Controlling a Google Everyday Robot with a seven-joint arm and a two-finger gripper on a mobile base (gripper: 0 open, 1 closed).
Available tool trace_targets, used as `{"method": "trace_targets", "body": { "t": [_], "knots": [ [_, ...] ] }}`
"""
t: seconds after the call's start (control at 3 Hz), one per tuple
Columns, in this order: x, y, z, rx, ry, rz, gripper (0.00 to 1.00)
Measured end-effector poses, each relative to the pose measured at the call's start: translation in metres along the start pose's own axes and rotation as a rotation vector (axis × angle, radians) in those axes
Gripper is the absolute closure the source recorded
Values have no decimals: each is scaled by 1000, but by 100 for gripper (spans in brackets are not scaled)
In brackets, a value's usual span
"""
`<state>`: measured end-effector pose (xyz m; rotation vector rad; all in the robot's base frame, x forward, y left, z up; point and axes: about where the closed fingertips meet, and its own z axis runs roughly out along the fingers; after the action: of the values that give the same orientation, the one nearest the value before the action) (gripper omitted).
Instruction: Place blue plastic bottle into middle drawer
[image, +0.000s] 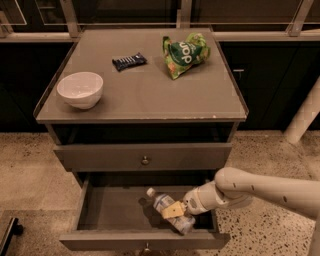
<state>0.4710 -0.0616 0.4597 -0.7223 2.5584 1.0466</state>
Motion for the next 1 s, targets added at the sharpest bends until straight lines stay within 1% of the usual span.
{"method": "trace_targets", "body": {
  "t": [0.33, 0.67, 1.0],
  "knots": [
    [-11, -24, 3, 41, -18, 3, 100],
    [-4, -44, 5, 86, -31, 53, 100],
    [-4, -45, 5, 90, -33, 55, 82]
  ]
}}
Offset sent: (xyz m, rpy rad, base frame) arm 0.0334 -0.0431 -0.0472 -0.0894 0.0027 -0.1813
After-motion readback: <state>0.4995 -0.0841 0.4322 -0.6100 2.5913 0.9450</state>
